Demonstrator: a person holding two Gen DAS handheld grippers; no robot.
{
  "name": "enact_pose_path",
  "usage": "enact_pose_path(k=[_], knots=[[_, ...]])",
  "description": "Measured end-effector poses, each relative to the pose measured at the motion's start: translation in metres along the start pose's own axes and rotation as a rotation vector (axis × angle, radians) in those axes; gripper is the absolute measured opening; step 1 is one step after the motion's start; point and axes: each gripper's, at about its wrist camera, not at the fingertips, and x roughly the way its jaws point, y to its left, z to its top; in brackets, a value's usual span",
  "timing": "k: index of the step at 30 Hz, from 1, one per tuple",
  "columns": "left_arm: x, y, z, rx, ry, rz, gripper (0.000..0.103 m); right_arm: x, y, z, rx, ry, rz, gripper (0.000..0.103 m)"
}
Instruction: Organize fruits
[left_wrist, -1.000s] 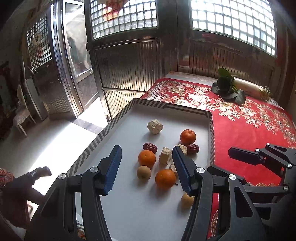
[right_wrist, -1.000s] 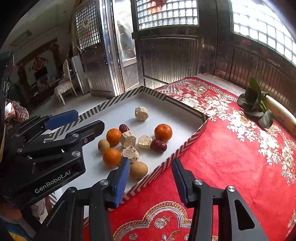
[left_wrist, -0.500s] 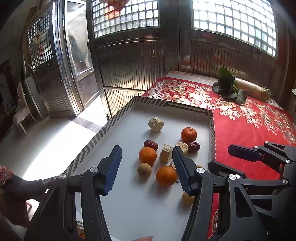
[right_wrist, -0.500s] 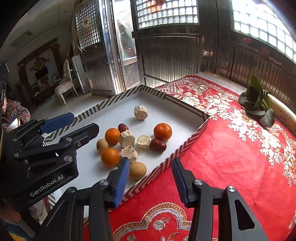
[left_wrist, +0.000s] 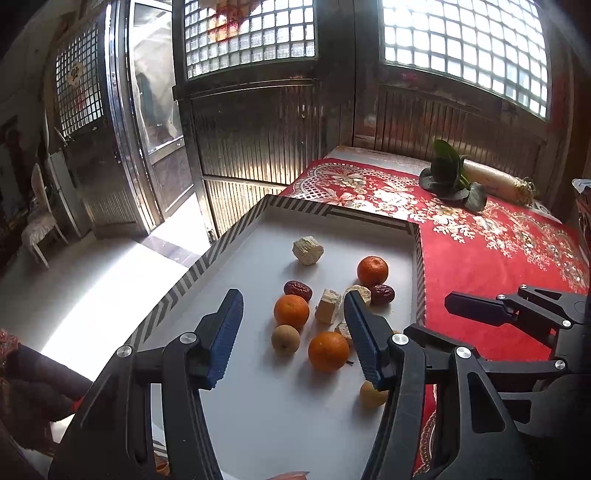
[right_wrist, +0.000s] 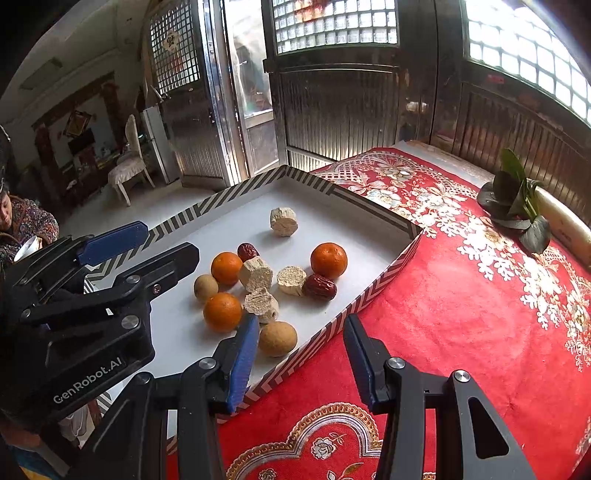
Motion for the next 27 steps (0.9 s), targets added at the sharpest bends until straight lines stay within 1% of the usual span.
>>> enact_pose_path(k=[4, 27], knots=[[0.0038, -0.0008, 0.0, -0.005, 0.016, -0.004, 0.057, 0.0008, 0.0018, -0.0001, -0.011, 0.002, -0.001, 0.046], [0.0088, 0.0003, 0.0016, -0.01, 0.001, 0.007, 0.057, 0.0008, -0.0065, -0.0022, 0.0, 0.014, 0.001, 0.046]])
